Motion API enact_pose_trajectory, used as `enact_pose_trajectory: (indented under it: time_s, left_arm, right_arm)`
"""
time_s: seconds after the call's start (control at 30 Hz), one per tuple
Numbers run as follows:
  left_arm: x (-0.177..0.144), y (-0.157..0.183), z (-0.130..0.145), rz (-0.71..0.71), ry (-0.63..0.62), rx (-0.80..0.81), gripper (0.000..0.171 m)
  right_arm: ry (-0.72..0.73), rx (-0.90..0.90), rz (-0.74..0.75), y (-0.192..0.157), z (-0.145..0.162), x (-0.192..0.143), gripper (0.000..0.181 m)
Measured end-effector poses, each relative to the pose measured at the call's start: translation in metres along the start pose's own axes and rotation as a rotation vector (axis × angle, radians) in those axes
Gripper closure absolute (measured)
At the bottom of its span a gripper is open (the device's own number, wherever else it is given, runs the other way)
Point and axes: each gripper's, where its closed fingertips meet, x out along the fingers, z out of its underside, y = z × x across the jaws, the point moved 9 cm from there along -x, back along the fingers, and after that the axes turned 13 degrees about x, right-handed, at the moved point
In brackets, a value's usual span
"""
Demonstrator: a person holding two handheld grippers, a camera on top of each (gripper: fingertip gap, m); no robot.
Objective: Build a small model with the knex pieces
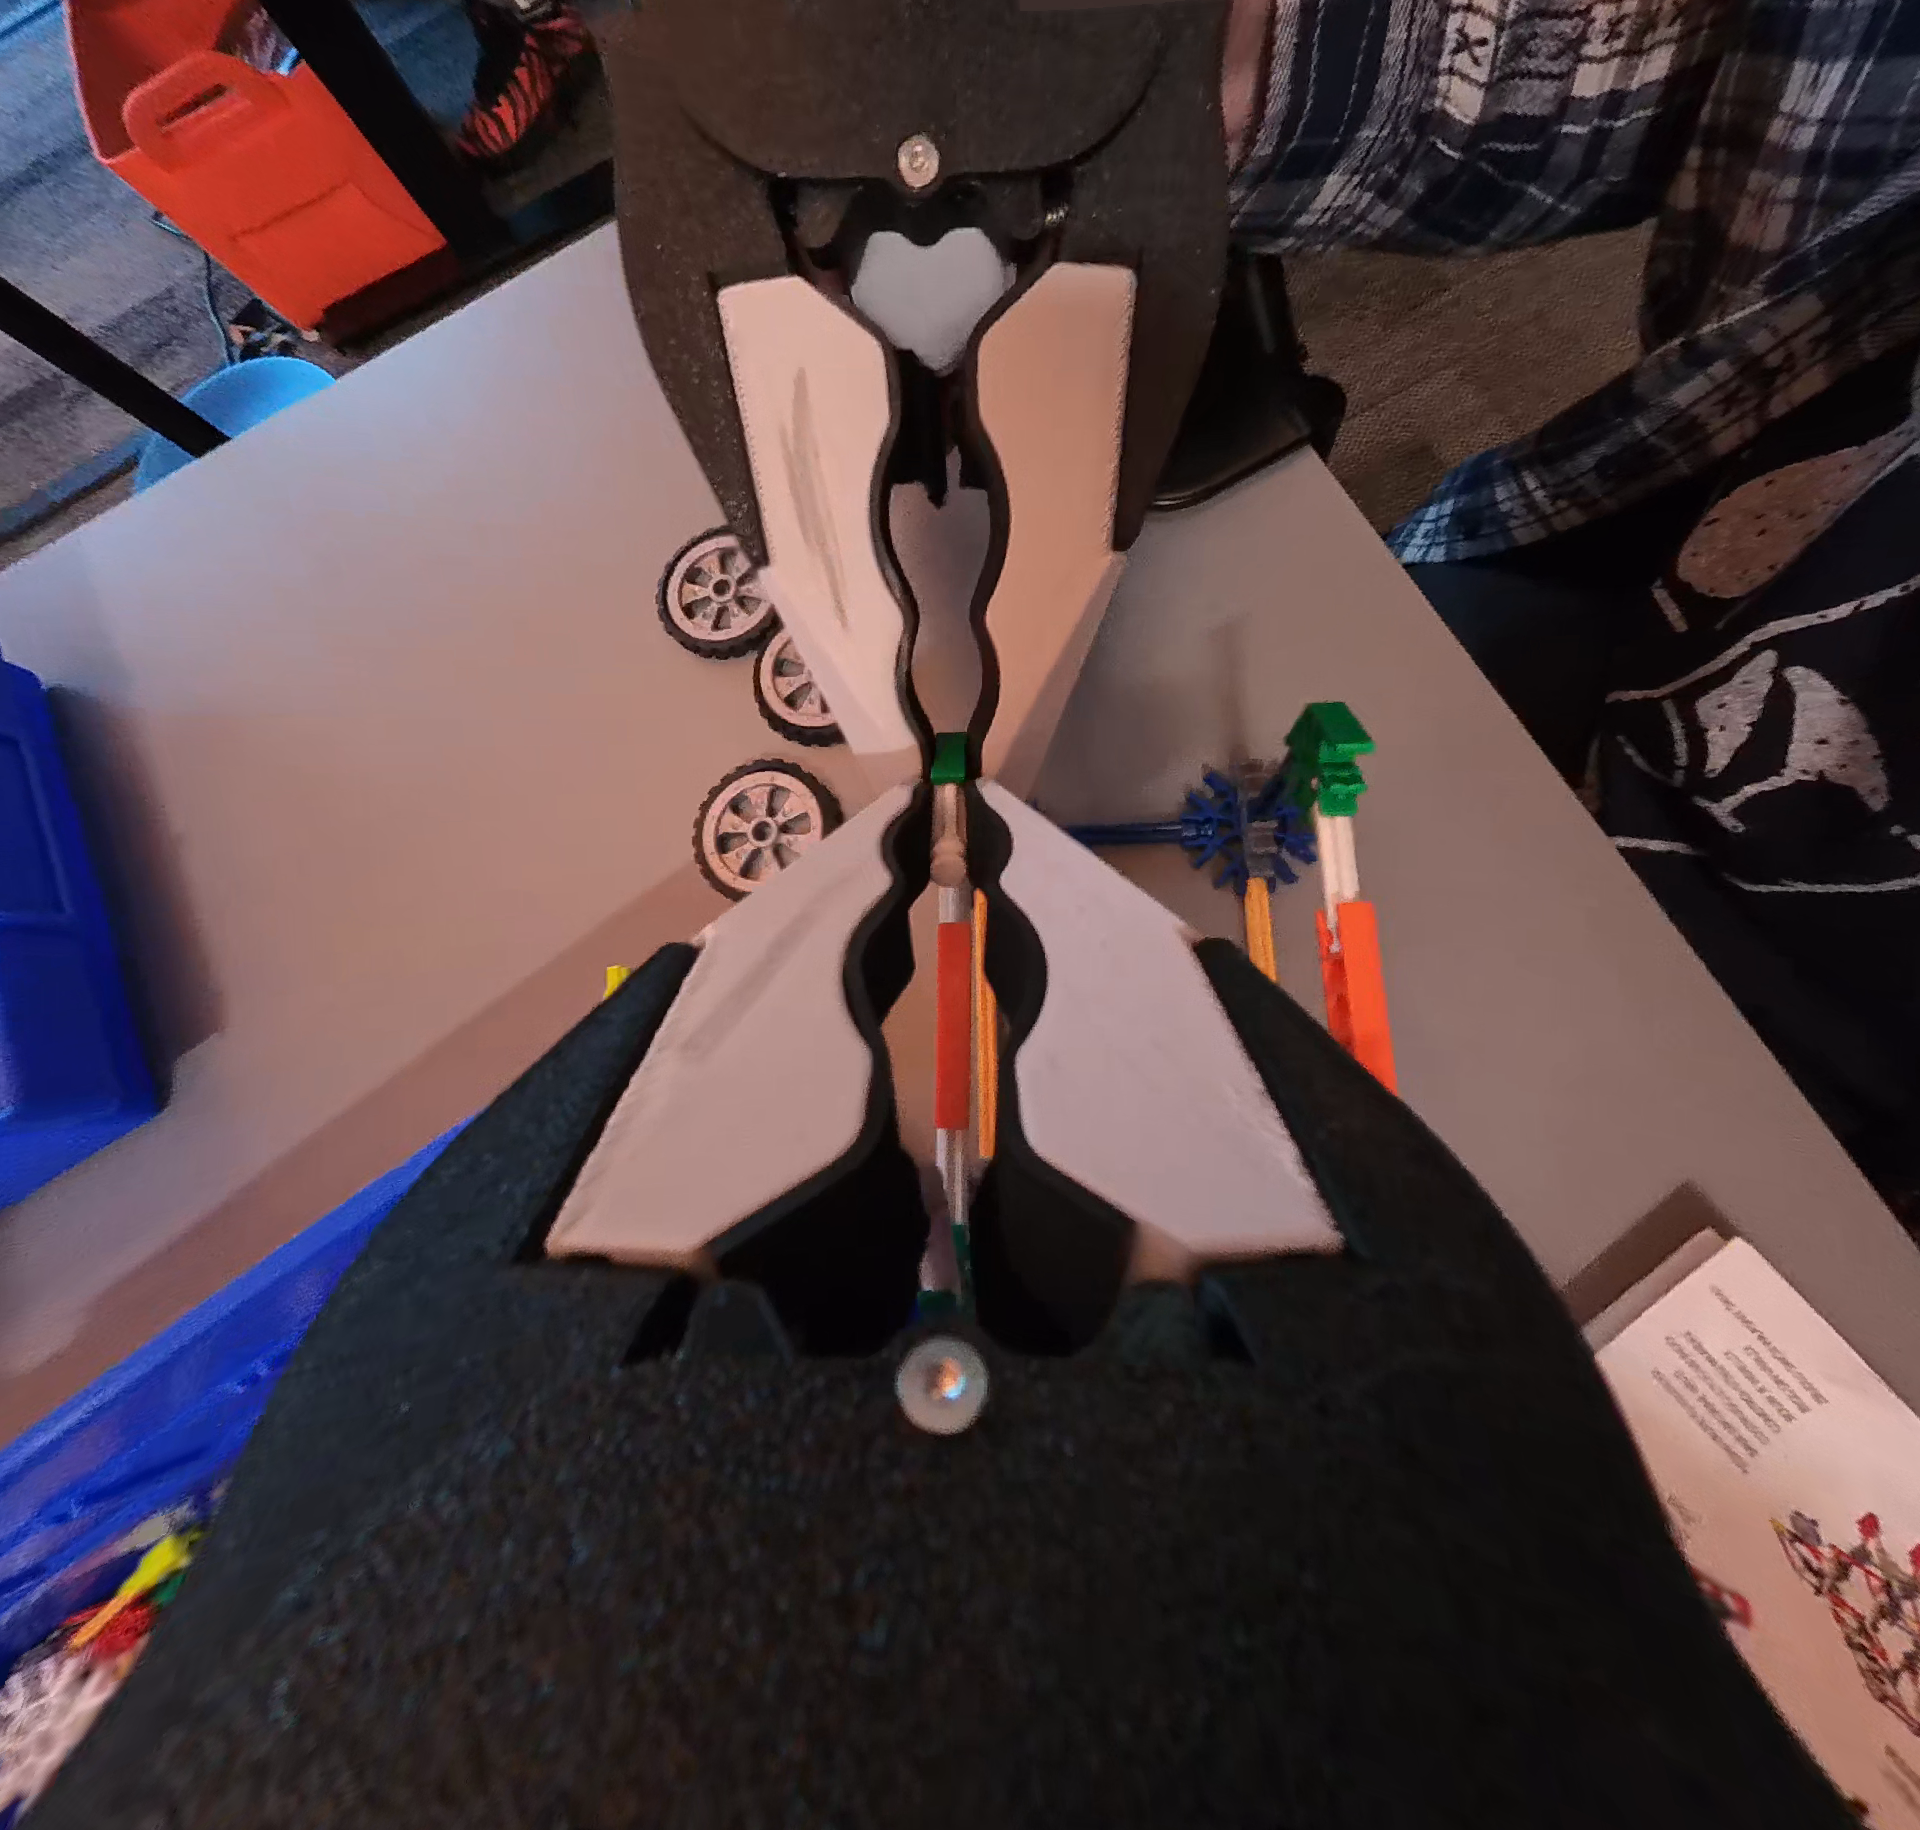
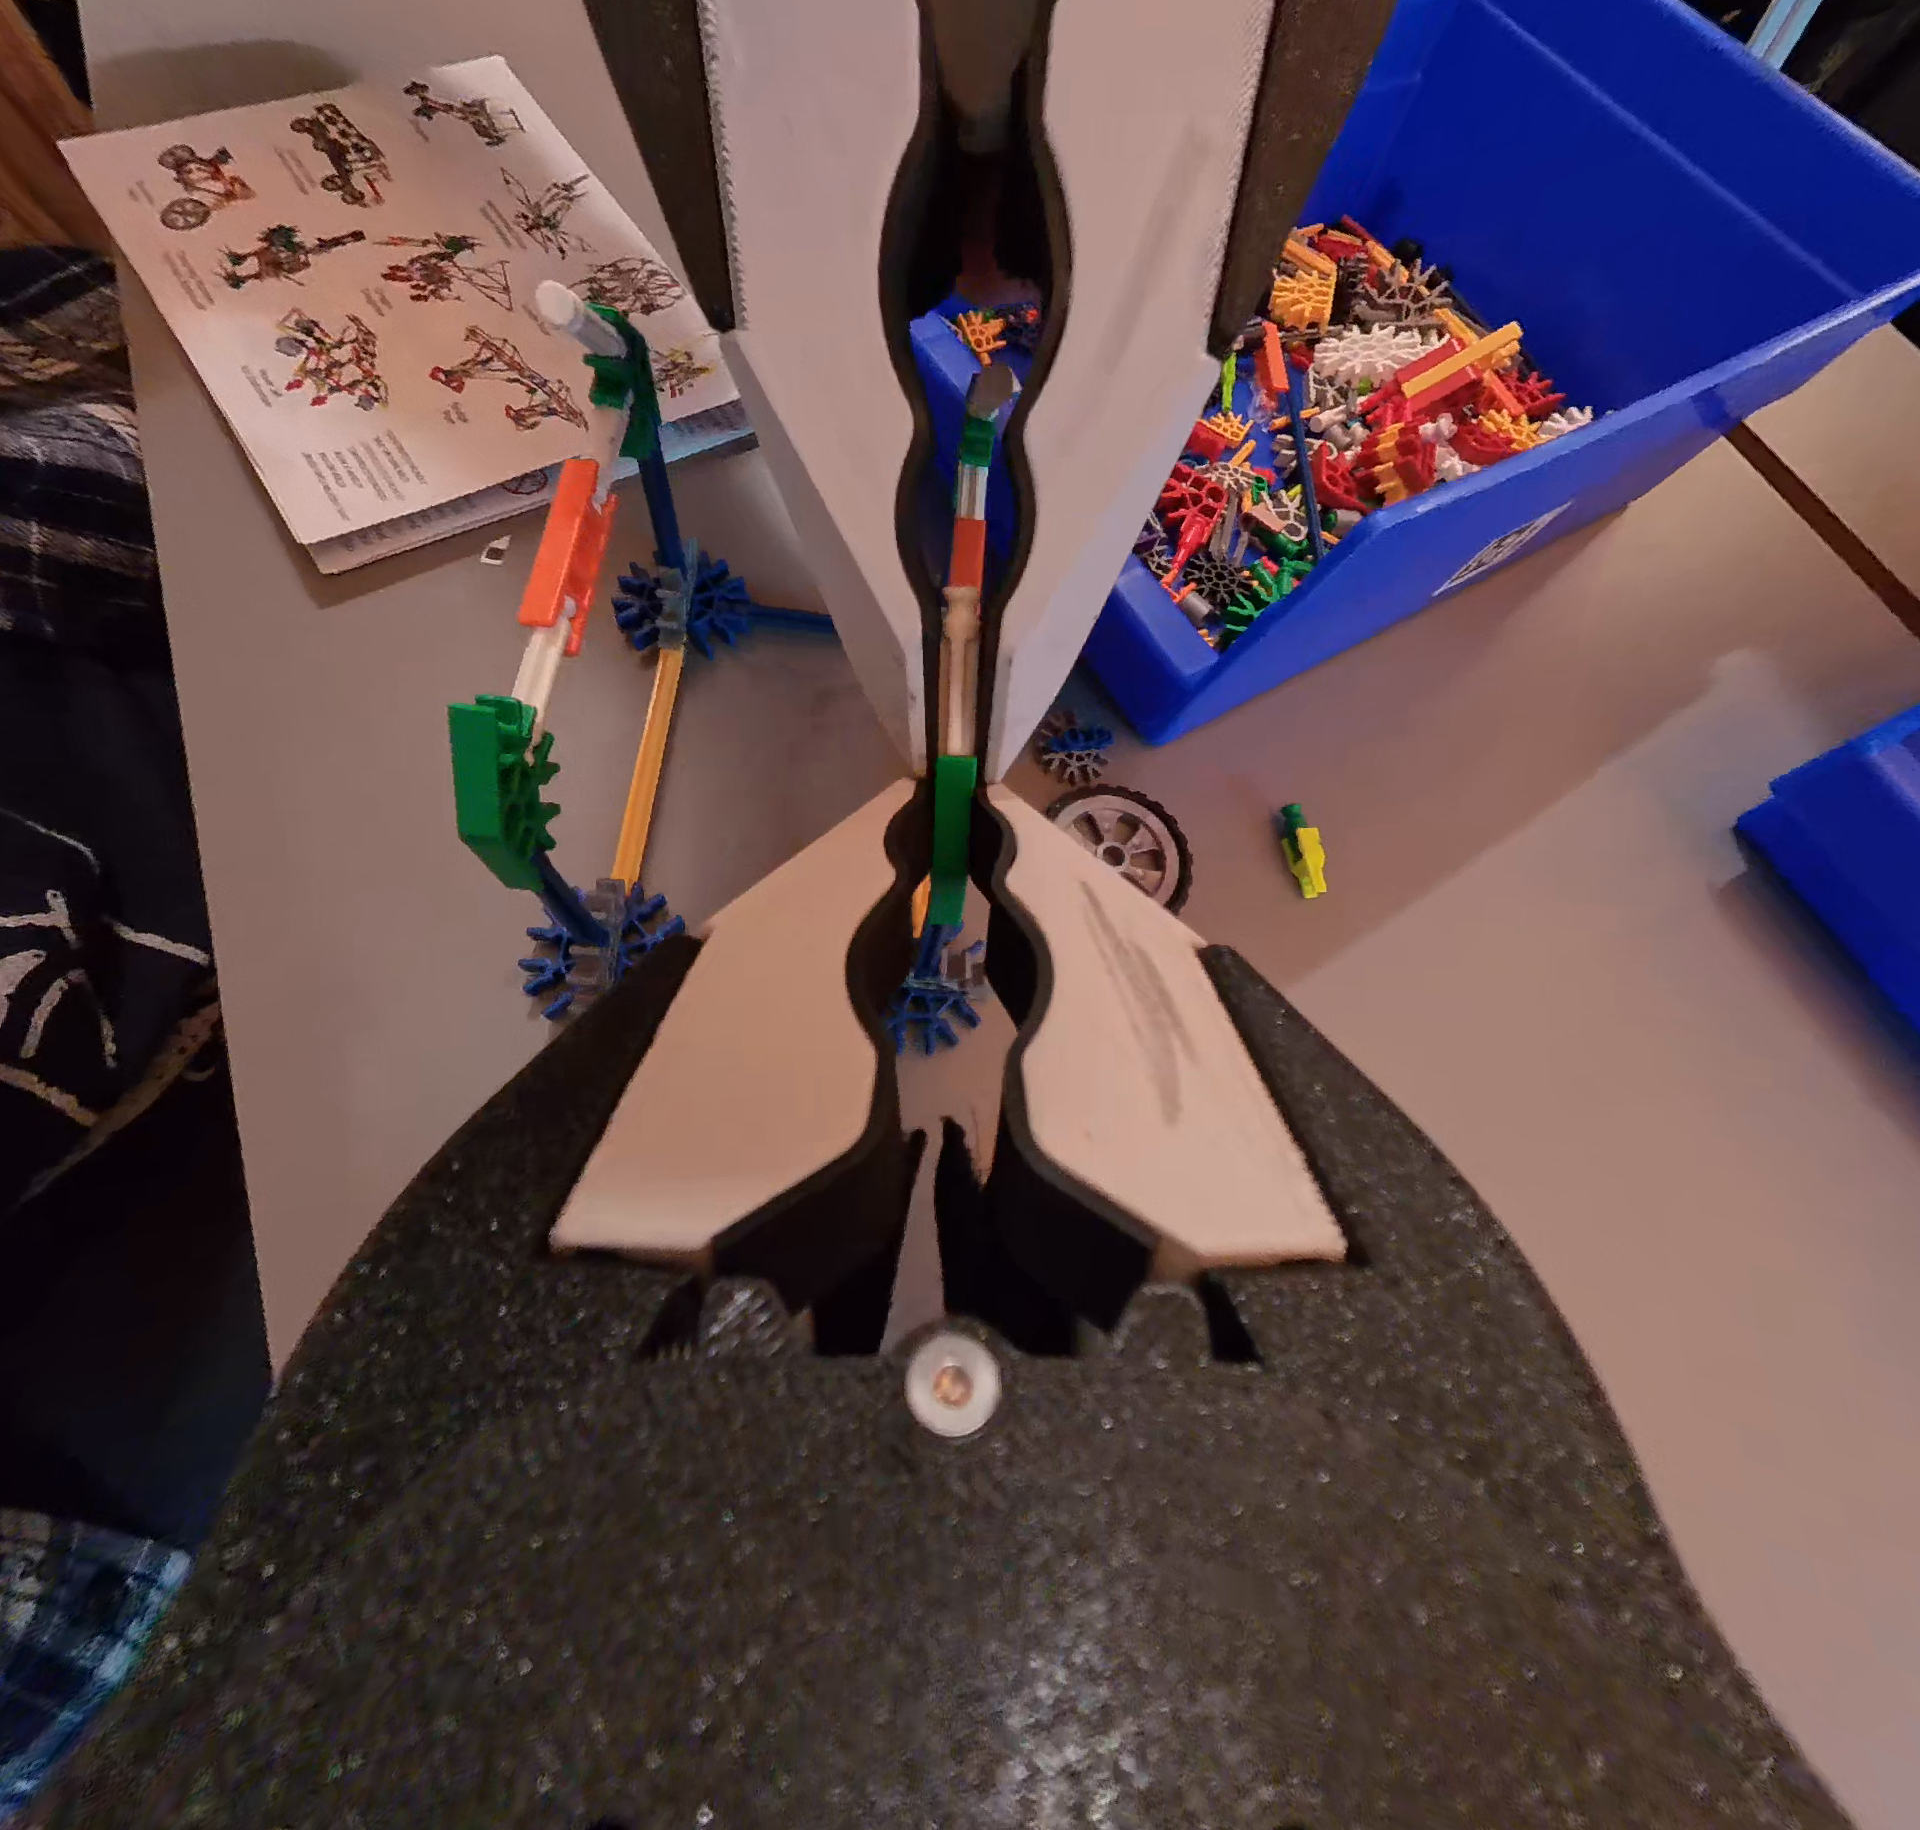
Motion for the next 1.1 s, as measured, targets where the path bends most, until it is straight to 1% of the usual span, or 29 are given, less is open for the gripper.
enact_pose_trajectory:
  time_s: [0.07, 0.13, 0.17, 0.2, 0.3, 0.33, 0.43, 0.5, 0.63, 0.7, 0.77, 0.87, 0.97, 1.03, 1.1]
  left_arm:
    - [0.0, -0.001, 0.002, 0.015, 0.02, -0.028, 0.168]
    - [-0.001, -0.004, 0.002, -0.004, -0.009, -0.018, 0.168]
    - [-0.001, -0.004, 0.002, 0.0, -0.016, -0.029, 0.166]
    - [-0.001, -0.005, 0.002, 0.003, -0.022, -0.032, 0.159]
    - [-0.007, -0.005, 0.003, -0.02, -0.026, -0.029, 0.155]
    - [-0.01, -0.006, 0.004, -0.024, -0.023, -0.036, 0.151]
    - [-0.024, -0.009, 0.007, -0.044, -0.015, -0.061, 0.15]
    - [-0.038, -0.011, 0.01, -0.077, -0.031, -0.066, 0.15]
    - [-0.079, -0.021, 0.021, -0.178, -0.122, -0.079, 0.15]
    - [-0.098, -0.028, 0.034, -0.248, -0.236, -0.073, 0.149]
    - [-0.111, -0.034, 0.051, -0.263, -0.314, -0.108, 0.15]
    - [-0.115, -0.04, 0.077, -0.219, -0.408, -0.149, 0.151]
    - [-0.107, -0.043, 0.1, -0.14, -0.522, -0.156, 0.15]
    - [-0.1, -0.046, 0.113, -0.085, -0.592, -0.166, 0.152]
    - [-0.095, -0.048, 0.127, -0.021, -0.688, -0.181, 0.153]
  right_arm:
    - [0.009, 0.024, -0.004, 0.002, 0.0, 0.001, 0.177]
    - [0.015, 0.062, -0.012, 0.004, 0.001, 0.002, 0.175]
    - [-0.004, 0.055, -0.005, 0.004, 0.002, 0.002, 0.172]
    - [-0.006, 0.043, 0.005, 0.004, 0.003, 0.002, 0.171]
    - [0.01, 0.068, -0.006, 0.006, 0.003, 0.0, 0.171]
    - [0.014, 0.072, -0.003, 0.007, 0.003, 0.0, 0.172]
    - [0.022, 0.099, -0.021, 0.008, 0.004, -0.002, 0.165]
    - [0.027, 0.107, -0.028, 0.009, 0.004, -0.003, 0.165]
    - [0.041, 0.127, -0.034, 0.011, 0.004, -0.005, 0.165]
    - [0.05, 0.134, -0.036, 0.012, 0.004, -0.006, 0.165]
    - [0.051, 0.136, -0.023, 0.013, 0.004, -0.007, 0.165]
    - [0.055, 0.141, -0.016, 0.015, 0.005, -0.007, 0.165]
    - [0.055, 0.143, -0.015, 0.015, 0.005, -0.007, 0.165]
    - [0.054, 0.145, -0.013, 0.016, 0.005, -0.007, 0.165]
    - [0.047, 0.14, -0.008, 0.016, 0.006, -0.006, 0.165]
